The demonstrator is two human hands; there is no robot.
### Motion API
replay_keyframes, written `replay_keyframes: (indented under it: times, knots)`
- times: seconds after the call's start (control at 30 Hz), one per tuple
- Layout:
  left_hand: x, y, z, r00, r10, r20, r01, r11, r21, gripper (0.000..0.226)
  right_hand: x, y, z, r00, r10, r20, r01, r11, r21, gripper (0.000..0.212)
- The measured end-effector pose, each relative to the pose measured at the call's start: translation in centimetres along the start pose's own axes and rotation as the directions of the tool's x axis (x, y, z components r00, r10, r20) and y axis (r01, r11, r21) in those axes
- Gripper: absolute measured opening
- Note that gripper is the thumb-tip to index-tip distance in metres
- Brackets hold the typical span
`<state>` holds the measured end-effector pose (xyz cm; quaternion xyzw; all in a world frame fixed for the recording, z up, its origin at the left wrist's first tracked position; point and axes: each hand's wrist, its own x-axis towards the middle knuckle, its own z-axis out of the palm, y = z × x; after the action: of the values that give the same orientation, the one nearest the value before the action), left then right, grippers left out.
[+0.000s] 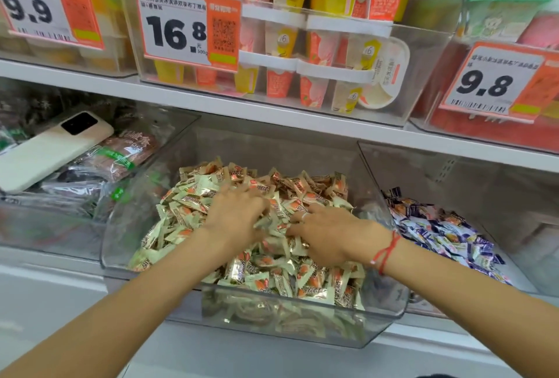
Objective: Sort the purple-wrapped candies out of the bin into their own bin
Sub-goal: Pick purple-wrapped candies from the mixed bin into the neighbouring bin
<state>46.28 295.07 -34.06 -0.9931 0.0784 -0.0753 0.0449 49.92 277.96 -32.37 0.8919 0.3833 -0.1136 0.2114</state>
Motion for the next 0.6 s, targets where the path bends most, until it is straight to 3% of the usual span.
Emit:
replay_keyframes:
  times: [0.33, 0.4, 0.5, 0.6]
  knots:
    - [0.0, -2.8, 0.3, 0.996, -0.040, -0.074, 0.033, 0.995, -0.097, 0.033, -4.9, 0.5, -3.4, 0.940, -0.142, 0.310, 0.117, 0.988, 0.099, 0.040]
    - [0.2, -2.8, 0.4, 0.996, -0.045, -0.083, 0.037, 0.995, -0.091, 0.033, -4.6, 0.3, -4.2, 0.975, -0.136, 0.175, 0.107, 0.980, 0.167, 0.032]
    - [0.5, -2.9, 0.2, 0.996, -0.055, -0.076, 0.049, 0.996, -0.076, 0.031, -2.2, -1.3, -3.9, 0.985, -0.041, -0.165, 0.091, 0.948, 0.305, 0.027]
    - [0.6, -3.0, 0.1, 0.996, -0.046, -0.074, 0.042, 0.998, -0.055, 0.029, 1.4, -2.9, -1.9, 0.980, 0.027, -0.195, 0.036, 0.950, 0.311, 0.021]
